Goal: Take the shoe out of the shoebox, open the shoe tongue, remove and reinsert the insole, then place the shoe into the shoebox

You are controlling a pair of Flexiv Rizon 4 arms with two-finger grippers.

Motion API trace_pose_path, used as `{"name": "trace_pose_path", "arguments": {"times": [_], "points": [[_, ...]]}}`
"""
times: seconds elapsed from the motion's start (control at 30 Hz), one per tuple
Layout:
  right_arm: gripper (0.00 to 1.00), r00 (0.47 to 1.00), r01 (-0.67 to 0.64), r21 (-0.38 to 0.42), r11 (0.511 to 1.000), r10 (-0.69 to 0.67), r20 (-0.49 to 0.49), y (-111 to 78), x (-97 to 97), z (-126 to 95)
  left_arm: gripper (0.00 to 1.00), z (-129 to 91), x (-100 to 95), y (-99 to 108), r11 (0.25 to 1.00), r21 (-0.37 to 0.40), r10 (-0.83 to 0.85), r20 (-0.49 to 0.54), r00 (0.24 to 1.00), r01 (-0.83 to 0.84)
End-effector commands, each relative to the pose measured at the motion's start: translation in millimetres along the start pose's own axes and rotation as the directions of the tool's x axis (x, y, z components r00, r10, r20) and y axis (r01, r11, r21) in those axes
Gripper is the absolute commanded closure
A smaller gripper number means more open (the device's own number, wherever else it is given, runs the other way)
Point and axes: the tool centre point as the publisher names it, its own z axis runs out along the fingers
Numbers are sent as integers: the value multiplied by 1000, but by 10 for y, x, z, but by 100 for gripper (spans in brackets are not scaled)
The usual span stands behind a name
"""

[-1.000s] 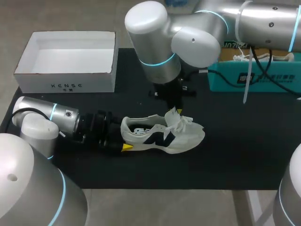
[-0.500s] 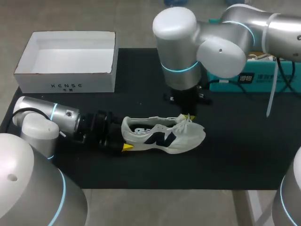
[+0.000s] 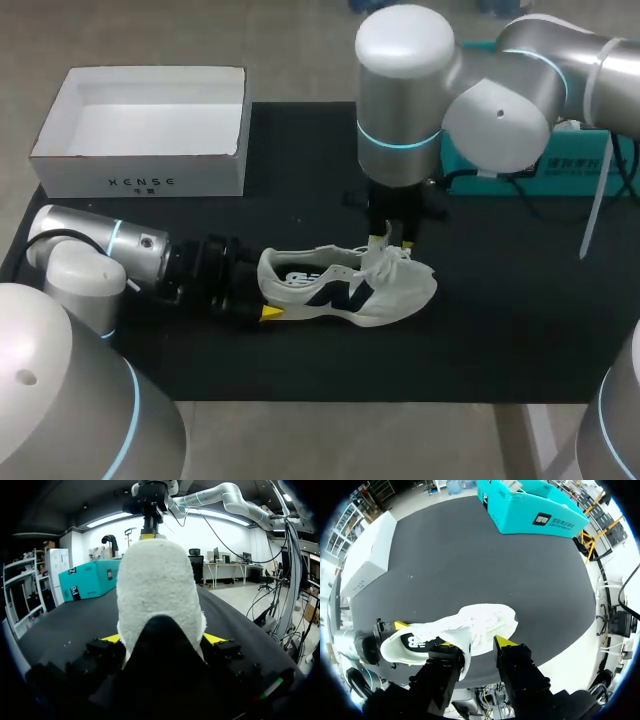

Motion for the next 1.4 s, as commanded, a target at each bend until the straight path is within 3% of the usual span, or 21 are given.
{"name": "trace_pose_path", "arguments": {"times": [0.03, 0.1, 0.17, 0.23, 0.33, 0.4, 0.53, 1.0, 1.03, 1.07, 1.1, 1.17, 1.23, 1.27, 1.3, 1.4], "points": [[0, 969, 234, 20, 972, -232, -81, 81, 74, -249, 100, 0, 14, 14, 1000, -1, 0, 1, 1000, 0], [0, 908, 408, -1, 913, -406, -106, 105, 154, -378, 100, 0, 14, 14, 1000, -1, 0, 1, 1000, 0], [0, 763, 637, 15, 771, -628, -155, 112, 286, -476, 100, 0, 14, 14, 1000, -1, 0, 1, 1000, 0], [0, 536, 840, 13, 542, -825, -178, 89, 428, -544, 100, 0, 14, 14, 1000, -1, 0, 1, 1000, 0], [0, 206, 978, 6, 207, -970, -128, 5, 613, -605, 100, 0, 14, 14, 1000, -1, 0, 1, 1000, 0], [0, 148, 988, 54, 145, -986, -70, -24, 682, -600, 100, 0, 14, 14, 1000, -1, 0, 1, 1000, 0], [0, 25, 998, 61, 21, -997, -68, -24, 682, -600, 100, 0, 14, 14, 1000, -1, 0, 1, 1000, 0], [0, 25, 998, 61, 21, -997, -68, -24, 682, -600, 100, 0, 14, 14, 1000, -1, 0, 1, 1000, 0], [0, -83, 996, 17, -84, -994, -75, -9, 697, -583, 100, 0, 14, 14, 1000, -1, 0, 1, 1000, 0], [0, -235, 971, 26, -239, -965, -115, 21, 740, -553, 100, 0, 14, 14, 1000, -1, 0, 1, 1000, 0], [0, -364, 931, -17, -364, -926, -102, 26, 774, -529, 100, 0, 14, 14, 1000, -1, 0, 1, 1000, 0], [0, -494, 870, -70, -489, -859, -133, 26, 780, -490, 100, 0, 14, 14, 1000, -1, 0, 1, 1000, 0], [0, -630, 773, -159, -614, -773, -75, 15, 794, -476, 100, 0, 14, 14, 1000, -1, 0, 1, 1000, 0], [0, -654, 751, -195, -631, -752, -82, 15, 785, -474, 100, 0, 14, 14, 1000, -1, 0, 1, 1000, 0], [0, -652, 736, -289, -611, -756, -61, 58, 732, -471, 100, 0, 14, 14, 1000, -1, 0, 1, 1000, 0], [0, -652, 736, -289, -611, -756, -61, 58, 732, -471, 100, 0, 14, 14, 1000, -1, 0, 1, 1000, 0]]}}
